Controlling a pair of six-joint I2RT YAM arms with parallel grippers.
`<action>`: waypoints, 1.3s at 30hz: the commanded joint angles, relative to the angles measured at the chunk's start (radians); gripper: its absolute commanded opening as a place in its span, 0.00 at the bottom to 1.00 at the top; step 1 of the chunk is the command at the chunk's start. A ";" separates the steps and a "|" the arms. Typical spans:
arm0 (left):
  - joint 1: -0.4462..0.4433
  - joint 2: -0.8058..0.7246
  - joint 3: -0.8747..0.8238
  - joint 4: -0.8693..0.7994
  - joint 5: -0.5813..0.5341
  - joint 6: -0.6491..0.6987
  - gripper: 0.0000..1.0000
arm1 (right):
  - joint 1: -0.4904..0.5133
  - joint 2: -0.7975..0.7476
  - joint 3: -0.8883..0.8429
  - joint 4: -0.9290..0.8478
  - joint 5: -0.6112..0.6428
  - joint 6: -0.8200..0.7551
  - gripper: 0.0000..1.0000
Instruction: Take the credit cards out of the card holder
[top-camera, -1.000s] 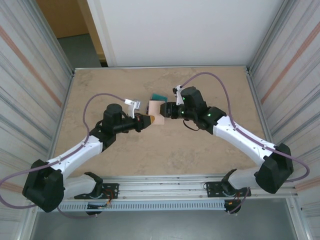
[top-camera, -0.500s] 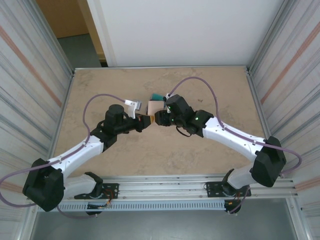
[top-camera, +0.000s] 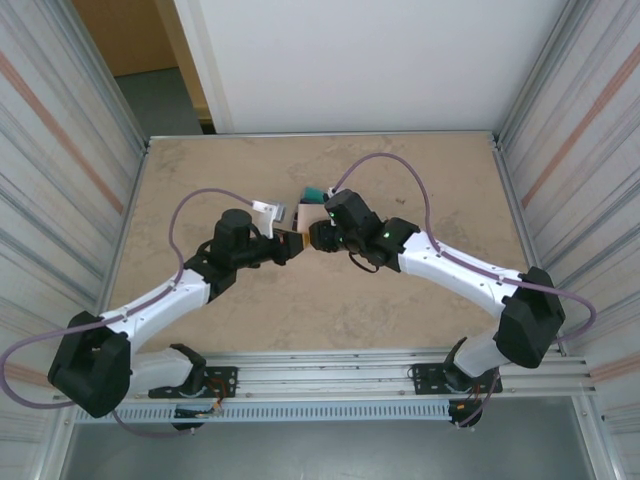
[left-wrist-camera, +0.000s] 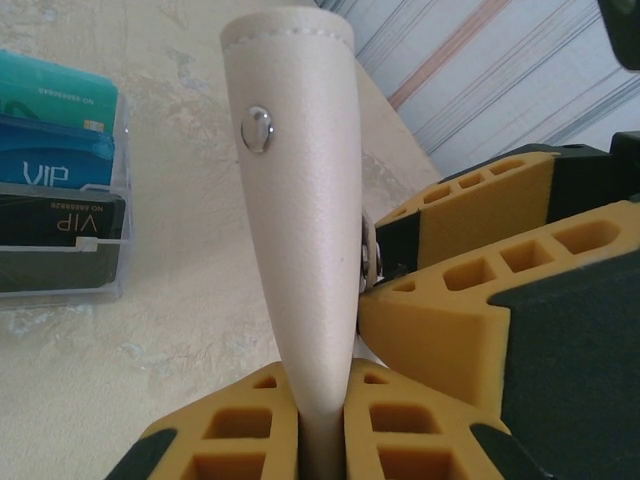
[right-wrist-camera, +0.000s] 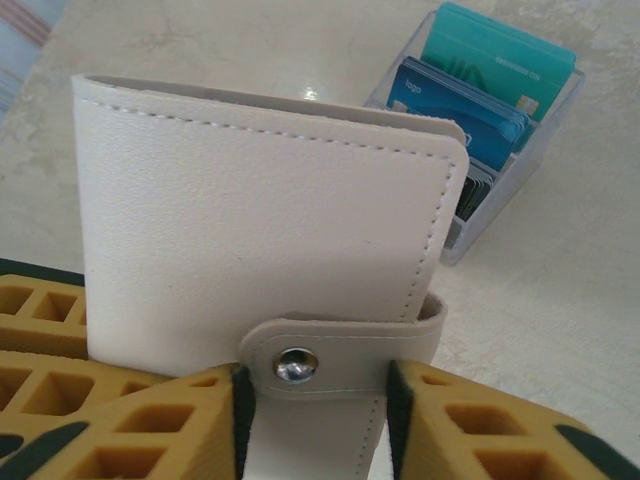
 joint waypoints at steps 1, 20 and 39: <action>-0.021 -0.002 0.038 0.027 0.041 0.021 0.00 | -0.007 0.011 0.032 -0.031 0.094 0.004 0.35; -0.022 -0.024 0.022 0.021 0.010 0.022 0.00 | -0.028 -0.003 0.012 -0.066 0.142 0.050 0.01; -0.021 -0.062 0.004 0.020 -0.021 0.030 0.00 | -0.081 -0.129 -0.118 0.042 0.036 0.061 0.28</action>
